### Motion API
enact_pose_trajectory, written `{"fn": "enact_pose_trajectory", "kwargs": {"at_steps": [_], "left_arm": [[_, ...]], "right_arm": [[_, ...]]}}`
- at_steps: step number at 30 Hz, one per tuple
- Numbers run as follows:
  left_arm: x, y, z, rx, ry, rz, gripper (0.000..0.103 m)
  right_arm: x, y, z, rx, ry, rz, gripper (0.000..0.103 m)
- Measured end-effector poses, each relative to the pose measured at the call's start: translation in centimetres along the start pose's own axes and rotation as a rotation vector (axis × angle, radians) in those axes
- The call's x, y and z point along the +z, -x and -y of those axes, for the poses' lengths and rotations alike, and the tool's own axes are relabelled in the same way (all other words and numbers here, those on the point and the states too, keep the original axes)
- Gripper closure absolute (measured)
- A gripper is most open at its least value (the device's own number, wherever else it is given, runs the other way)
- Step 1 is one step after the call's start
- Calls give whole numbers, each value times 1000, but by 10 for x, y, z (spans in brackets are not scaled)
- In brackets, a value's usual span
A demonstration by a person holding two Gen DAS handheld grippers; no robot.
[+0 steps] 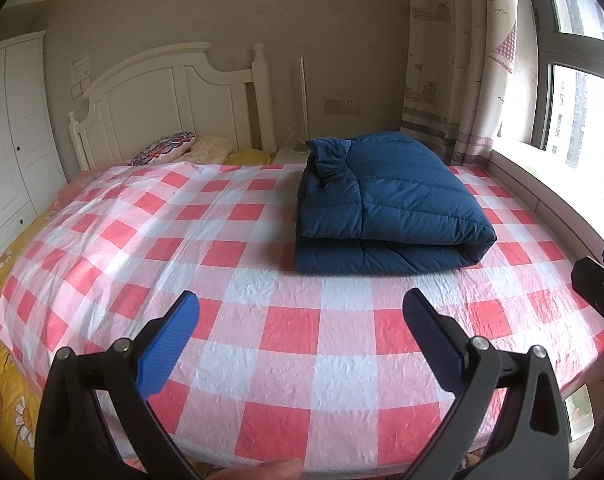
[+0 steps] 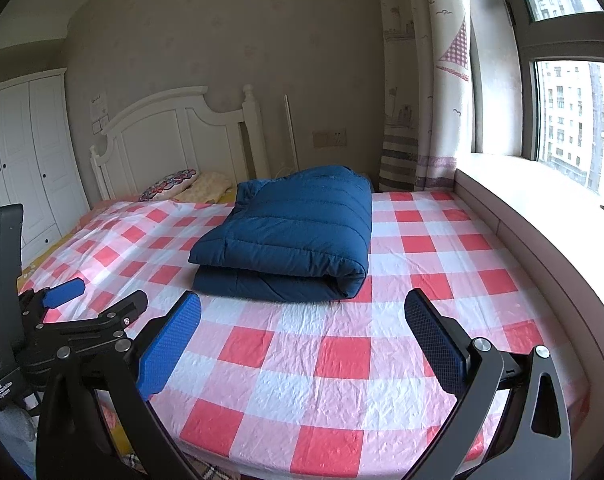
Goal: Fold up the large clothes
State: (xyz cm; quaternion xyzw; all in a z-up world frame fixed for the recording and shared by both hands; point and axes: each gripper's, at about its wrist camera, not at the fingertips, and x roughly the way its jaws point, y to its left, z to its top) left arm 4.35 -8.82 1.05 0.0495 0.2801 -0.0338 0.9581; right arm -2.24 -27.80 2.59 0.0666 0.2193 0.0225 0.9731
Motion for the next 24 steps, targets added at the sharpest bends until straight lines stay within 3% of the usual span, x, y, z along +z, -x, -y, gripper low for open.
{"fn": "enact_pose_trajectory", "kwargs": {"at_steps": [15, 18, 21, 23, 24], "left_arm": [[-3, -6, 3, 0, -21, 39, 2], [10, -37, -7, -54, -71, -51, 2], [37, -89, -52, -49, -30, -156, 2], [68, -137, -113, 9, 48, -226, 2], [80, -156, -141, 28, 72, -252, 2]], "right_arm": [[-6, -17, -2, -4, 17, -38, 5], [7, -31, 14, -19, 43, -41, 5], [47, -46, 67, -155, 13, -10, 5], [77, -54, 118, -214, -45, -2, 5], [77, -54, 118, -214, -45, -2, 5]]}}
